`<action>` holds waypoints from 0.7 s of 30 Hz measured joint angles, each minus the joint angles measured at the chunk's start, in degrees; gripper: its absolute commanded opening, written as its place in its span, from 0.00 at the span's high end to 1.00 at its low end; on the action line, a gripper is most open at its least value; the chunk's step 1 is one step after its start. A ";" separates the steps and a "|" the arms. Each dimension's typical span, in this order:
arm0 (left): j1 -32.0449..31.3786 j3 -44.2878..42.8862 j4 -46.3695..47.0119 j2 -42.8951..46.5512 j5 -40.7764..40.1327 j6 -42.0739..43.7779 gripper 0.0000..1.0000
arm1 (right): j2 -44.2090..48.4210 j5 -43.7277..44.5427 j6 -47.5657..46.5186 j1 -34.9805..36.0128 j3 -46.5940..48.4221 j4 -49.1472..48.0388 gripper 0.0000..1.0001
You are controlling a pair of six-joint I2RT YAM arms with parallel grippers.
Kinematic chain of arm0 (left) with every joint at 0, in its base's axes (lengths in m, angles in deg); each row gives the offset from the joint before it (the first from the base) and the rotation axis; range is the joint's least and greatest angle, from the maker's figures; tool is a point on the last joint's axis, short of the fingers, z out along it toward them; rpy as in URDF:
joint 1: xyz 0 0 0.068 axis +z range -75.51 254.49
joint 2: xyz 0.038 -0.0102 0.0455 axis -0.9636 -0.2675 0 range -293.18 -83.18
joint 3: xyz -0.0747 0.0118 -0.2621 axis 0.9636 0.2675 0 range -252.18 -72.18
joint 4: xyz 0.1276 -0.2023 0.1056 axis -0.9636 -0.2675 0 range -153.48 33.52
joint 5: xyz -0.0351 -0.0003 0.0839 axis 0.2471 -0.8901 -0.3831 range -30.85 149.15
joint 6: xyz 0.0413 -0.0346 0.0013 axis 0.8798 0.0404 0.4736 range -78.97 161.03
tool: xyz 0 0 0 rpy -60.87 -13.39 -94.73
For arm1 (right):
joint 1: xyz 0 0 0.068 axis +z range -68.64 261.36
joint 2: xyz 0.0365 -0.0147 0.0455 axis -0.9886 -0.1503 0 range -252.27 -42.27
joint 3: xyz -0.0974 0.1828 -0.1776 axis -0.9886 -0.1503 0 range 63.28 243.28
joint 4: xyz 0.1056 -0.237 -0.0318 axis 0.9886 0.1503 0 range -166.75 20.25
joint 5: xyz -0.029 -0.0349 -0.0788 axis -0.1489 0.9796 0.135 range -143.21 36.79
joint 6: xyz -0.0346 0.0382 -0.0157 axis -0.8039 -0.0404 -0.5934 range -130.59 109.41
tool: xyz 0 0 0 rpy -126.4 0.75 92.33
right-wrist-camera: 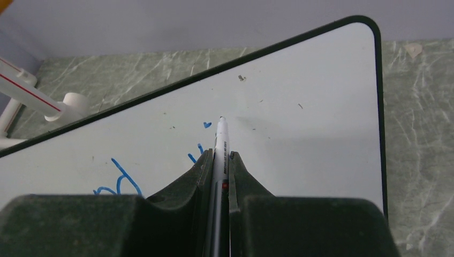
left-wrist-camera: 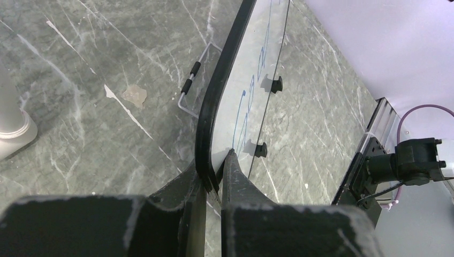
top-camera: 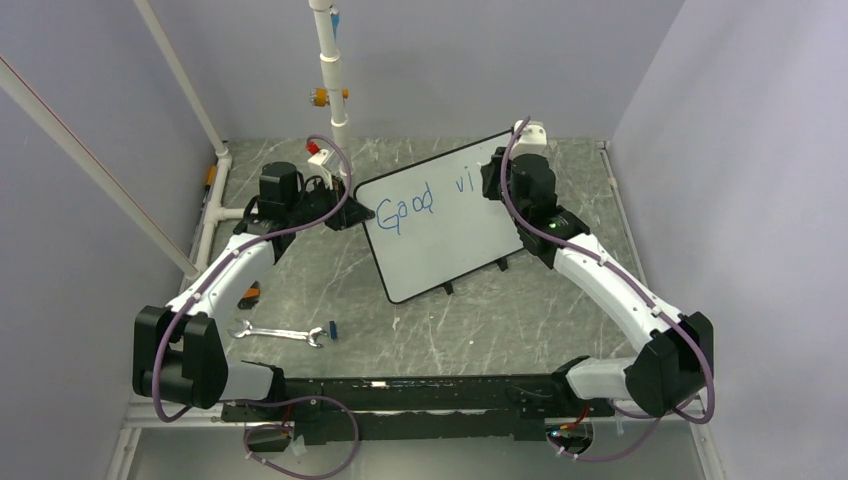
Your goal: Write a sentence on the whiteboard
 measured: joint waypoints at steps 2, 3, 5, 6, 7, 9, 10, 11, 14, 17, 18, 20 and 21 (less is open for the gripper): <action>0.00 0.00 0.00 0.00 0.02 0.02 1.00 | 0.39 0.68 -0.07 -0.02 0.00 -0.83 1.00; -0.02 0.00 0.00 0.02 0.02 0.02 1.00 | 0.42 0.90 -0.20 -0.02 0.00 -1.11 1.00; -0.04 0.00 0.02 0.02 0.00 0.04 1.00 | 0.35 1.03 -0.33 -0.02 0.00 -1.27 1.00; -0.07 0.00 0.02 0.02 0.00 0.04 1.00 | 0.26 1.07 -0.39 -0.02 0.02 -1.29 1.00; -0.09 0.00 0.02 0.02 0.00 0.07 1.00 | 0.15 1.09 -0.42 -0.02 0.04 -1.31 1.00; -0.15 0.00 0.09 0.02 0.00 0.15 1.00 | -0.42 1.09 -0.42 -0.02 0.31 -1.31 1.00; -0.17 0.00 0.13 0.02 0.00 0.22 1.00 | -0.83 1.09 -0.44 -0.02 0.59 -1.29 1.00; -0.22 0.00 0.13 0.04 0.00 0.24 1.00 | -1.36 1.09 -0.44 -0.02 0.96 -1.29 1.00; -0.31 0.00 0.15 0.11 0.00 0.37 1.00 | -2.71 1.09 -0.44 -0.02 1.84 -1.31 1.00; -0.39 0.00 0.15 0.22 0.00 0.46 1.00 | -3.61 1.09 -0.44 -0.02 2.19 -1.27 1.00; -0.42 0.00 0.15 0.22 -0.02 0.46 1.00 | -3.89 1.11 -0.44 -0.02 2.34 -1.25 1.00; -0.46 0.00 0.09 0.22 -0.11 0.46 1.00 | -4.26 1.11 -0.42 -0.02 2.40 -1.25 1.00; -0.48 0.00 0.04 0.22 -0.20 0.46 1.00 | -4.31 1.11 -0.42 -0.02 2.40 -1.22 1.00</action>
